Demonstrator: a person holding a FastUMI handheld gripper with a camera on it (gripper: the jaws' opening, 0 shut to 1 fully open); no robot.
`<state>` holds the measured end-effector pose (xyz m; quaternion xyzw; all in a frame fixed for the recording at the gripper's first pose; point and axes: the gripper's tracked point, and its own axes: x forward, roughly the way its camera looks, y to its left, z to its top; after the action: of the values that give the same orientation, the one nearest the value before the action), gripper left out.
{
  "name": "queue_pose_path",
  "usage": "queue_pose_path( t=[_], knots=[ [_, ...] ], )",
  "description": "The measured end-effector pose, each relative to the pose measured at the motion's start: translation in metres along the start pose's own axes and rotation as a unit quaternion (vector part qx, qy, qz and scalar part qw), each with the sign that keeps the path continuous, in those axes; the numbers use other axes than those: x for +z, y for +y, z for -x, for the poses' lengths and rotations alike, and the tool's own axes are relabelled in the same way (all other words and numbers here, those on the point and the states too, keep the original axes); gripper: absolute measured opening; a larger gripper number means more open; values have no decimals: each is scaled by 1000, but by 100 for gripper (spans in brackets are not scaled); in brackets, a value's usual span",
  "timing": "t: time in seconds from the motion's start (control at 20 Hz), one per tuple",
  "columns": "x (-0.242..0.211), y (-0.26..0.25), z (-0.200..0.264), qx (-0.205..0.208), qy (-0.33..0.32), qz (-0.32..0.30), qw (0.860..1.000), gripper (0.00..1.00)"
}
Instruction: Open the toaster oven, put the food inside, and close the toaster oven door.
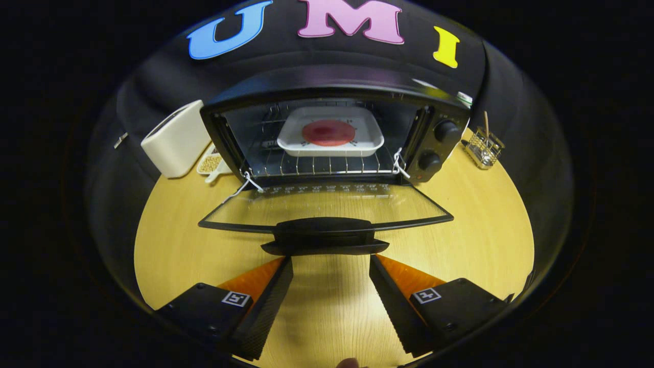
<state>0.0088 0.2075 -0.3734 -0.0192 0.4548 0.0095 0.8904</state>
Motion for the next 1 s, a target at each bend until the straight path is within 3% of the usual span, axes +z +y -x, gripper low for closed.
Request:
queue_pose_path(
  t=[0.55,1.0],
  knots=[
    [82,-6,54,10,-108,-26,994,99],
    [128,-80,122,8,-208,-39,977,99]
  ],
)
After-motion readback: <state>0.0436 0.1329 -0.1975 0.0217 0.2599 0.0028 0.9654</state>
